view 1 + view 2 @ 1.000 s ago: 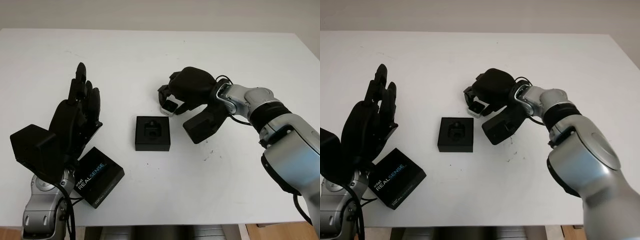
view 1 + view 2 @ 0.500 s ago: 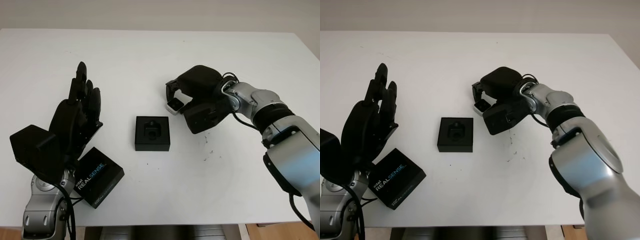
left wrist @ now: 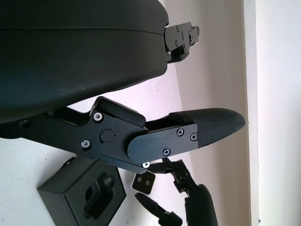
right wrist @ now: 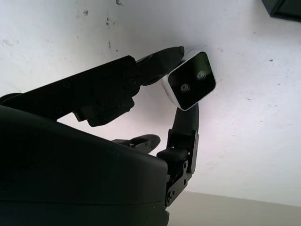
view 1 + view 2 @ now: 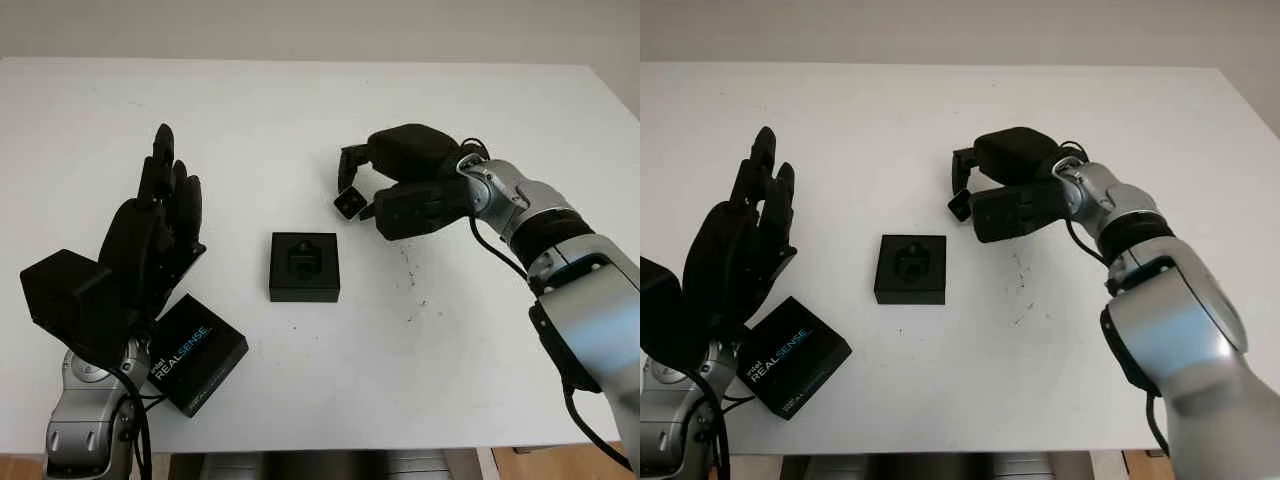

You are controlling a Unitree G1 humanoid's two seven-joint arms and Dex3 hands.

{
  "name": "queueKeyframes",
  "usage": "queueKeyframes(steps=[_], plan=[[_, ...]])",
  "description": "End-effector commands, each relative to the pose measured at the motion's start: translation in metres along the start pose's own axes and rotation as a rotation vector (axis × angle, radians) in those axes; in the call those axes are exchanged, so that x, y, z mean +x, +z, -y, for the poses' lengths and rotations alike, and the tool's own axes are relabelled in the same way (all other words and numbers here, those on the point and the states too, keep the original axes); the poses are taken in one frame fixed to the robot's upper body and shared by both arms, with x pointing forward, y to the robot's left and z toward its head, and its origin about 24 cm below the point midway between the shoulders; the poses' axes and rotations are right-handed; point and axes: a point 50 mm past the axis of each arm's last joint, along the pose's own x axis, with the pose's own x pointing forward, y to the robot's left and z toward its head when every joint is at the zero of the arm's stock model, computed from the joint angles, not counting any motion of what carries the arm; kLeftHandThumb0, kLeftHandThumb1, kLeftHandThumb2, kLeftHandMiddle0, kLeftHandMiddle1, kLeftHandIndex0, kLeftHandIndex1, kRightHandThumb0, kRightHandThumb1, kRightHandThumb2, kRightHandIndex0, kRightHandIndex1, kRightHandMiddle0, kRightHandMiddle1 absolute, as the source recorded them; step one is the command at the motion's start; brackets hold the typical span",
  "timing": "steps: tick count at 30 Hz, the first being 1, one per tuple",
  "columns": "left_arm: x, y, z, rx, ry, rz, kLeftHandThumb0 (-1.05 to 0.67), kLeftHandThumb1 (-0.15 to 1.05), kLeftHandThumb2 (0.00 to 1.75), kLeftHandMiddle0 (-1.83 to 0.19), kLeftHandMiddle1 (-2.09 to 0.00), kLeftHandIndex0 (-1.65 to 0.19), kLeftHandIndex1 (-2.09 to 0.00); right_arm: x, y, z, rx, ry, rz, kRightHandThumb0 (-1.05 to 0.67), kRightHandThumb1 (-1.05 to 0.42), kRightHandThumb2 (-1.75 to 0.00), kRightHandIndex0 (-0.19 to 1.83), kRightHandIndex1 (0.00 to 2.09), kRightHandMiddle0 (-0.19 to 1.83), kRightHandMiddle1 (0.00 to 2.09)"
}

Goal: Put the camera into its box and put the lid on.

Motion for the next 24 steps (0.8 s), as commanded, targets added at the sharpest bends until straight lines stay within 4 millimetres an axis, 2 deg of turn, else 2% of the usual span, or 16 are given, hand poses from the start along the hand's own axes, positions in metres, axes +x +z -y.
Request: queueKeyframes(steps=[1, 14, 24], plan=[[0.001, 0.0, 0.002, -0.003, -0.006, 0.001, -0.8, 1.05, 0.67, 0.16, -0.06, 0.17, -0.06, -0.001, -0.001, 0.004, 0.036, -0.017, -0.003, -0.36, -0.97, -0.05, 0.34, 0.03, 0.34, 1.43], [-0.001, -0.001, 0.001, -0.002, -0.007, -0.009, -0.8, 1.05, 0.67, 0.15, -0.06, 0.17, -0.06, -0.003, -0.008, -0.002, 0.225, -0.003, -0.041, -0.3, -0.98, -0.05, 0.3, 0.04, 0.33, 1.37], [-0.004, -0.001, -0.002, 0.011, -0.01, -0.011, -0.79, 1.05, 0.68, 0.17, -0.05, 0.18, -0.05, -0.011, -0.017, -0.006, 0.417, -0.114, -0.027, -0.33, -0.97, -0.05, 0.32, 0.06, 0.37, 1.35]])
